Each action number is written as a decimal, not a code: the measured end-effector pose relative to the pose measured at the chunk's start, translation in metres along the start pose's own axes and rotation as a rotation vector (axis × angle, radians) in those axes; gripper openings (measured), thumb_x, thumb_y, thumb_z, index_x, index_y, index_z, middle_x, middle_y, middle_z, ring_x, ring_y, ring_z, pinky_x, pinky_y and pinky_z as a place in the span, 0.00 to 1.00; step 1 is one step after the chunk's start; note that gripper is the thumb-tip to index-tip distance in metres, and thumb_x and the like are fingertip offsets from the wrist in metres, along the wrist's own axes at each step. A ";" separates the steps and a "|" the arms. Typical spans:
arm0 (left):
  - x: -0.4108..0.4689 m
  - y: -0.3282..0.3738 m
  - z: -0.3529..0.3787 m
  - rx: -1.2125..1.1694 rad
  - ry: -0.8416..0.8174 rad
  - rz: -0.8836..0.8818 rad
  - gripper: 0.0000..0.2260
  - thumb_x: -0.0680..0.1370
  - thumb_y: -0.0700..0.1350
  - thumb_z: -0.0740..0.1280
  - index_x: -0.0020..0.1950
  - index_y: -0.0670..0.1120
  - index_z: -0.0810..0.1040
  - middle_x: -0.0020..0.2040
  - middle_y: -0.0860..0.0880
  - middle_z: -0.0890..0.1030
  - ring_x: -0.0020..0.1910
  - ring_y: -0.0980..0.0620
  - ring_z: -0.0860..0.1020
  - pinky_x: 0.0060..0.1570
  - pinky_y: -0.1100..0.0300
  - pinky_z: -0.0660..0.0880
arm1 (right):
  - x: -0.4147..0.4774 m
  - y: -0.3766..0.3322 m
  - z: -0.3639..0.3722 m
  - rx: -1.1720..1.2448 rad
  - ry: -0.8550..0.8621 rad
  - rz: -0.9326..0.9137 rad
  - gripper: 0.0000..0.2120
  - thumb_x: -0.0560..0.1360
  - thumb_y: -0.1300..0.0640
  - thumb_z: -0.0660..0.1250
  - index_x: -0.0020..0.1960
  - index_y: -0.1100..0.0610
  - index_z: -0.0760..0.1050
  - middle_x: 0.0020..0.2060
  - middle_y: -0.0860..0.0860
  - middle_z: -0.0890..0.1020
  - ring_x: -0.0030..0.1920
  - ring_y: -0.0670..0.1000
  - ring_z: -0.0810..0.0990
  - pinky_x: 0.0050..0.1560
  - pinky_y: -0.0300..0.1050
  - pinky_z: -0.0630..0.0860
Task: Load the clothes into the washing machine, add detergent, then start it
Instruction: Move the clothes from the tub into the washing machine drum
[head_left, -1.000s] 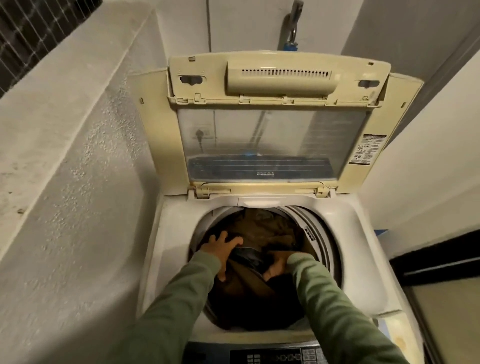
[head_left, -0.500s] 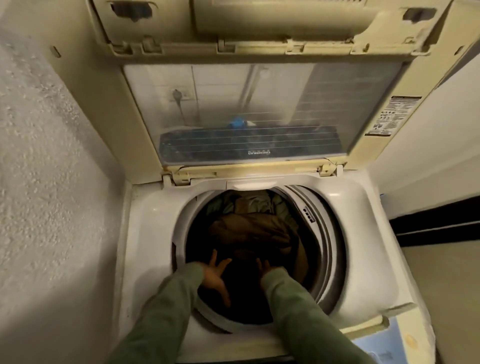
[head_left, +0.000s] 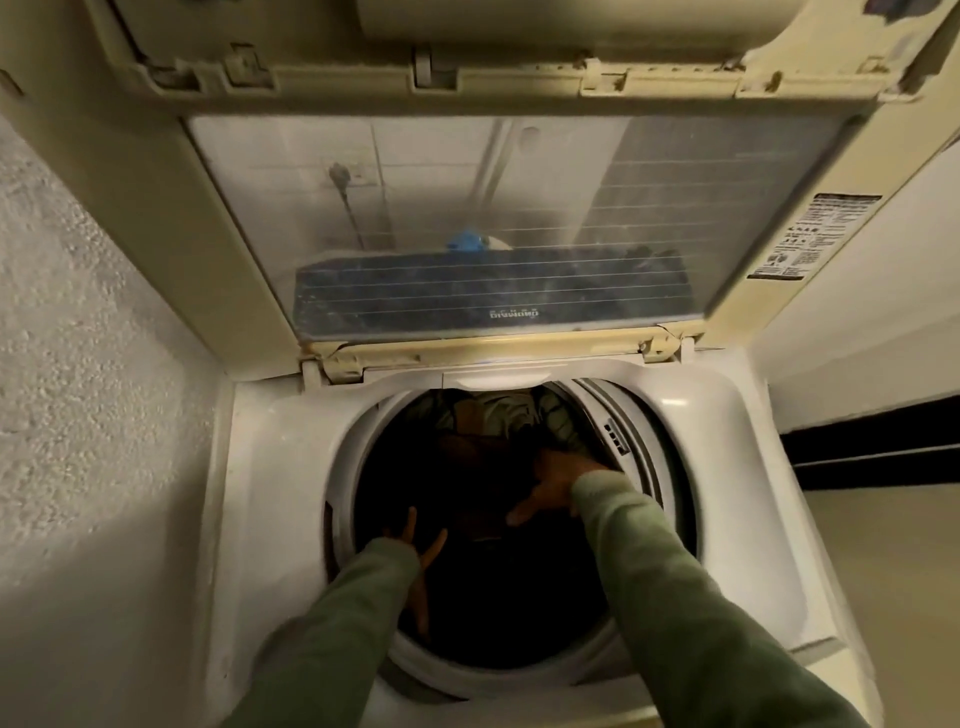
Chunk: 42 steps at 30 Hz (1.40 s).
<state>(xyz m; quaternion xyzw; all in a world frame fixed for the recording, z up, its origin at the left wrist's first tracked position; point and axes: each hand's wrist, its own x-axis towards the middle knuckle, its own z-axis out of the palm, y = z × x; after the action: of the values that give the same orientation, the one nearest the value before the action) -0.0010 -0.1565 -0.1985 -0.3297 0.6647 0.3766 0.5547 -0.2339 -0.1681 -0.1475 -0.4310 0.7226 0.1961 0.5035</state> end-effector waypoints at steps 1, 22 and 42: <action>-0.002 -0.004 -0.007 -0.010 -0.051 0.012 0.53 0.70 0.63 0.72 0.74 0.63 0.30 0.73 0.44 0.23 0.75 0.32 0.35 0.74 0.39 0.52 | 0.004 0.003 0.013 0.005 -0.096 -0.001 0.52 0.56 0.44 0.82 0.74 0.49 0.60 0.72 0.52 0.67 0.69 0.60 0.68 0.66 0.57 0.72; -0.009 0.004 0.003 -0.210 0.293 0.042 0.43 0.71 0.50 0.76 0.78 0.53 0.54 0.79 0.42 0.43 0.76 0.35 0.56 0.71 0.46 0.64 | 0.005 0.012 0.051 -0.126 -0.053 -0.041 0.38 0.68 0.47 0.75 0.74 0.52 0.64 0.71 0.57 0.69 0.71 0.59 0.67 0.71 0.53 0.65; -0.190 0.024 -0.054 -0.374 1.605 0.222 0.07 0.80 0.43 0.63 0.52 0.46 0.79 0.44 0.44 0.83 0.43 0.45 0.80 0.44 0.56 0.76 | -0.144 -0.023 -0.056 0.010 0.978 -0.509 0.10 0.76 0.50 0.63 0.52 0.53 0.80 0.46 0.55 0.84 0.46 0.58 0.81 0.49 0.49 0.78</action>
<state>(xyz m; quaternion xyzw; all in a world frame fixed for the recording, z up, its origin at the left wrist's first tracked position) -0.0162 -0.1875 -0.0028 -0.5175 0.8133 0.1836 -0.1924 -0.2288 -0.1604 0.0083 -0.6307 0.7462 -0.1586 0.1426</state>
